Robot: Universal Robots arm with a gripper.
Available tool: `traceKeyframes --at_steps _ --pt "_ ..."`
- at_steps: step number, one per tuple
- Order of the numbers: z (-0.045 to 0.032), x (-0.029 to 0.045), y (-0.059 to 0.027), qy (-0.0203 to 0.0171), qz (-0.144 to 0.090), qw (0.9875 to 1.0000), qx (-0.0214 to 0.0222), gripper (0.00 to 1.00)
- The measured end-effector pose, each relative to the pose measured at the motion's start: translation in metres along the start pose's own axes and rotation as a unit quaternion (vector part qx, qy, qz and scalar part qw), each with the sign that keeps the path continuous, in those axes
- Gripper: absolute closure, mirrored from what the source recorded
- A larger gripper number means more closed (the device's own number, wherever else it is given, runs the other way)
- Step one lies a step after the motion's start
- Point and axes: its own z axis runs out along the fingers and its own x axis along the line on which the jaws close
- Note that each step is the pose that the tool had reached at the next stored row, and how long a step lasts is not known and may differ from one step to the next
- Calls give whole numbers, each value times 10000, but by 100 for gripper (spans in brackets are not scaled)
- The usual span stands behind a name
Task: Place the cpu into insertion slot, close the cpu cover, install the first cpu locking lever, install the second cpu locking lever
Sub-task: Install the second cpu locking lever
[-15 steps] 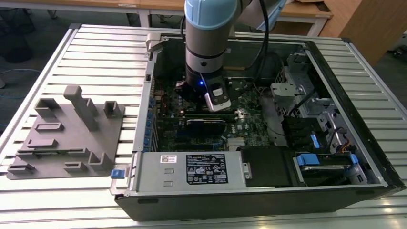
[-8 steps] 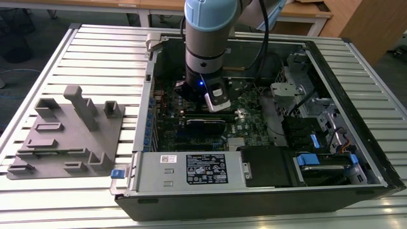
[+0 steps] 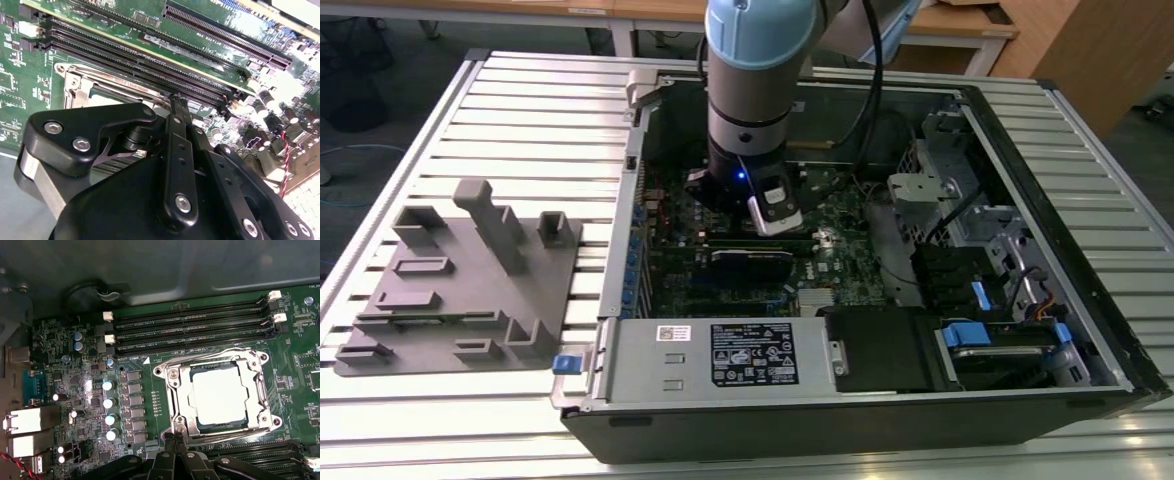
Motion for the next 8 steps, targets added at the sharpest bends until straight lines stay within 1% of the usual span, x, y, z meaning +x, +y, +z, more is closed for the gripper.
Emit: traceKeyframes --at_steps 8 --pt "18 15 -15 13 1 10000 -88 89"
